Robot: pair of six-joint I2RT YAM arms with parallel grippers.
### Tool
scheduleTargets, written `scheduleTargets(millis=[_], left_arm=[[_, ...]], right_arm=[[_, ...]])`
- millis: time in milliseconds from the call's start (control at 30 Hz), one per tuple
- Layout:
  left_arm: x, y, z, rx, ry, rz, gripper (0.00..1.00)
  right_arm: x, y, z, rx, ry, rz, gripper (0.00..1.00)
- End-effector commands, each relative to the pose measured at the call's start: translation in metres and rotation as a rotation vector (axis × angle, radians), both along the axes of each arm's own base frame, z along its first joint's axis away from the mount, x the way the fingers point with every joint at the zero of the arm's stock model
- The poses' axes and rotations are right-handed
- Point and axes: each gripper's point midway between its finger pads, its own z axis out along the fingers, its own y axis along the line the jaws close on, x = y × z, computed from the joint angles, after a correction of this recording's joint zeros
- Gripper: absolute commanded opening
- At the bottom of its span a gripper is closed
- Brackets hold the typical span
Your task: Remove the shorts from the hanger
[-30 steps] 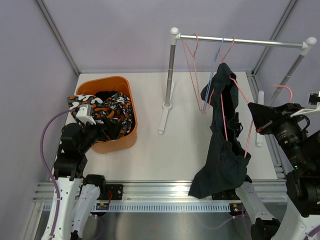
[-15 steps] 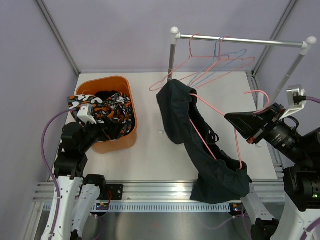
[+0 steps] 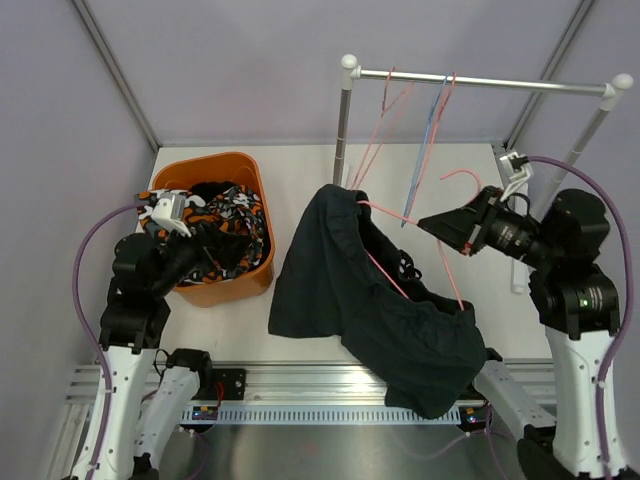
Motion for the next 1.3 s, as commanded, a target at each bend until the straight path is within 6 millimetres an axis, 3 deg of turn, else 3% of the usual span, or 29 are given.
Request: scheduleTargets(millis=[0, 67, 100, 200, 333, 500, 600, 800, 1000, 1133, 1233, 1267], left_arm=[[0.005, -0.012, 0.035, -0.024, -0.090, -0.045, 0.99], [0.006, -0.021, 0.037, -0.018, -0.083, -0.069, 0.99], [0.006, -0.027, 0.037, -0.012, -0.083, -0.074, 0.99], [0.005, -0.044, 0.038, 0.002, -0.076, -0.097, 0.99], [0.002, -0.070, 0.039, 0.001, -0.063, -0.144, 0.99], [-0.001, -0.103, 0.044, 0.018, -0.062, -0.163, 0.99], [0.003, -0.119, 0.043, 0.063, -0.047, -0.144, 0.99], [0.013, -0.139, 0.024, 0.135, -0.004, -0.094, 0.99], [0.019, -0.153, -0.007, 0.231, 0.062, -0.074, 0.98], [0.018, -0.160, -0.010, 0.231, 0.062, -0.078, 0.96], [0.020, -0.162, -0.013, 0.250, 0.069, -0.068, 0.89], [0.022, -0.160, -0.016, 0.266, 0.074, -0.053, 0.80]], right_arm=[[0.017, 0.025, -0.006, -0.033, -0.020, 0.035, 0.00], [0.040, 0.032, -0.020, -0.098, 0.010, -0.049, 0.00], [0.038, 0.049, -0.027, -0.122, 0.027, -0.008, 0.00], [0.055, 0.054, -0.042, -0.189, 0.055, -0.099, 0.00], [0.055, 0.076, -0.052, -0.227, 0.060, -0.115, 0.00], [0.064, 0.084, -0.068, -0.298, 0.076, -0.198, 0.00], [0.061, 0.094, -0.069, -0.315, 0.072, -0.198, 0.00], [0.055, 0.098, -0.059, -0.314, 0.052, -0.215, 0.00], [0.048, 0.099, -0.053, -0.313, 0.043, -0.206, 0.00], [0.043, 0.100, -0.050, -0.301, 0.038, -0.191, 0.00], [0.039, 0.100, -0.050, -0.305, 0.037, -0.184, 0.00], [0.038, 0.099, -0.051, -0.309, 0.039, -0.185, 0.00]])
